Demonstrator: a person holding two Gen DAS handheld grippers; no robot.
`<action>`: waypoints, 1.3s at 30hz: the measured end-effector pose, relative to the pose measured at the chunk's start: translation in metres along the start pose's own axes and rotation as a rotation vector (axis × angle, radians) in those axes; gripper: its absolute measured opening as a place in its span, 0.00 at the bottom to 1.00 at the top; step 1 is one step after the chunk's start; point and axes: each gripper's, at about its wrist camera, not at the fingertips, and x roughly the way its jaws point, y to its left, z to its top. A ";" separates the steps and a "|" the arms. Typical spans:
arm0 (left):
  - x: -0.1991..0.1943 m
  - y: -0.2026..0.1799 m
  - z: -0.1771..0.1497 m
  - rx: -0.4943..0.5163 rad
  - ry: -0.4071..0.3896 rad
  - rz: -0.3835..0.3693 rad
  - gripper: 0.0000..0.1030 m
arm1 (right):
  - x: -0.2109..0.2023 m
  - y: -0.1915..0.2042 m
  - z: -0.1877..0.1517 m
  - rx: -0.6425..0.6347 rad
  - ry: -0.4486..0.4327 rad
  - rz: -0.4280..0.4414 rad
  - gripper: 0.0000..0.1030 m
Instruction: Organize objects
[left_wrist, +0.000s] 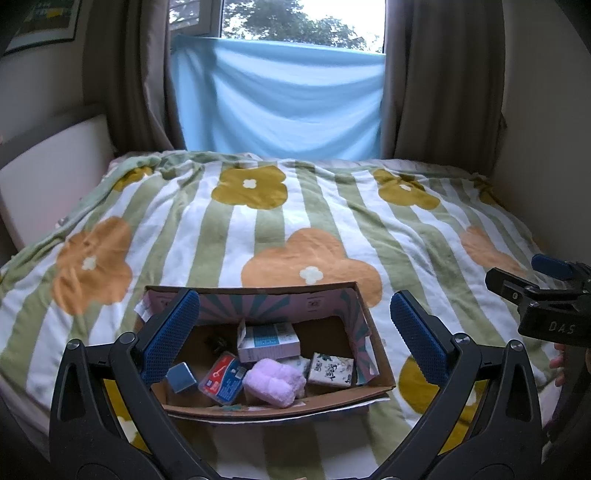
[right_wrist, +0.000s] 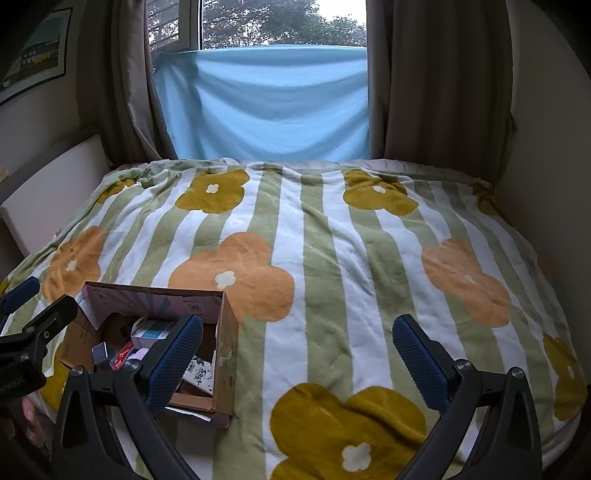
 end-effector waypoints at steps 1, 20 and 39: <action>0.000 0.000 0.000 0.000 0.000 0.000 1.00 | 0.000 0.000 0.000 0.001 -0.001 -0.001 1.00; -0.008 -0.002 0.002 -0.003 -0.013 -0.003 1.00 | -0.001 0.002 0.001 -0.002 -0.001 0.000 1.00; -0.013 -0.006 0.002 0.007 -0.020 0.040 1.00 | -0.006 0.007 0.004 -0.009 -0.004 0.008 1.00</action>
